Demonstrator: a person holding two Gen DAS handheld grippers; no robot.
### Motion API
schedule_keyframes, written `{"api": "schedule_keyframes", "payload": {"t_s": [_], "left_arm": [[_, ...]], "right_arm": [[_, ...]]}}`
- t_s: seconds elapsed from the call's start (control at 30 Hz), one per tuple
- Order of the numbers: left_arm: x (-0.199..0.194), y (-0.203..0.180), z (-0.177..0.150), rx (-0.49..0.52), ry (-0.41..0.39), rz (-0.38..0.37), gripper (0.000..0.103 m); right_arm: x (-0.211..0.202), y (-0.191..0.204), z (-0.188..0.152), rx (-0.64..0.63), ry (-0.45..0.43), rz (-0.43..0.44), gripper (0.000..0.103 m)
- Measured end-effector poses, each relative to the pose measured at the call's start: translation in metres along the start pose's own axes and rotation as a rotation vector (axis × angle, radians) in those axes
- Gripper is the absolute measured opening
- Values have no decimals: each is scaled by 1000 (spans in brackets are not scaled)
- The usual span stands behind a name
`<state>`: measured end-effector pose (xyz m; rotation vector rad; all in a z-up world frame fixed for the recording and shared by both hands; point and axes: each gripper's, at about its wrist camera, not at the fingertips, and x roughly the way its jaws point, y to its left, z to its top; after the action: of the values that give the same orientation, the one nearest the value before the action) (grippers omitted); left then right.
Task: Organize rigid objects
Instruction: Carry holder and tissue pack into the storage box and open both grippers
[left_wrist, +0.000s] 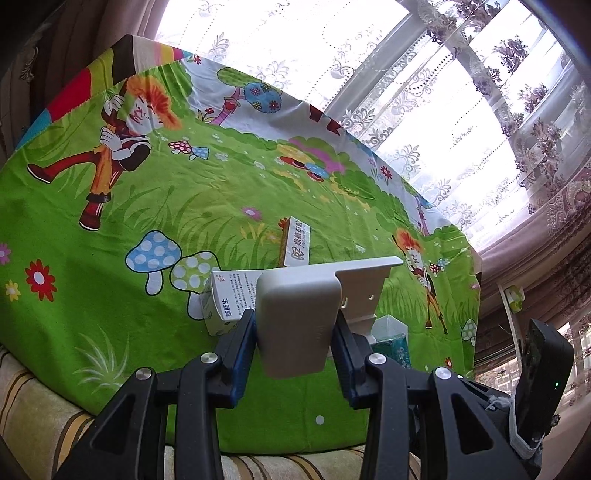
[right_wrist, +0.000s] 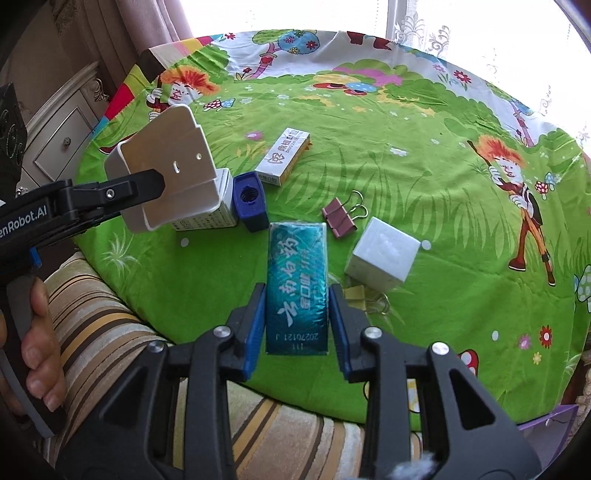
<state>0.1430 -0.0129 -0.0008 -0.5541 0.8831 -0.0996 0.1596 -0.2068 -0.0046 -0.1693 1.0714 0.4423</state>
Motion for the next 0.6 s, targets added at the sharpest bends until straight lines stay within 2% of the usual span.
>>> {"api": "schedule_keyframes", "payload": {"t_s": [0.23,0.6], "left_arm": [[-7,-26,-15,50,36,-48,40],[-15,-81,-53,156,132,-132,40]], "right_arm": [[-33,-9,-27,43,-43,-31,37],[-95,-49,-89,181,-112,-87,37]]}}
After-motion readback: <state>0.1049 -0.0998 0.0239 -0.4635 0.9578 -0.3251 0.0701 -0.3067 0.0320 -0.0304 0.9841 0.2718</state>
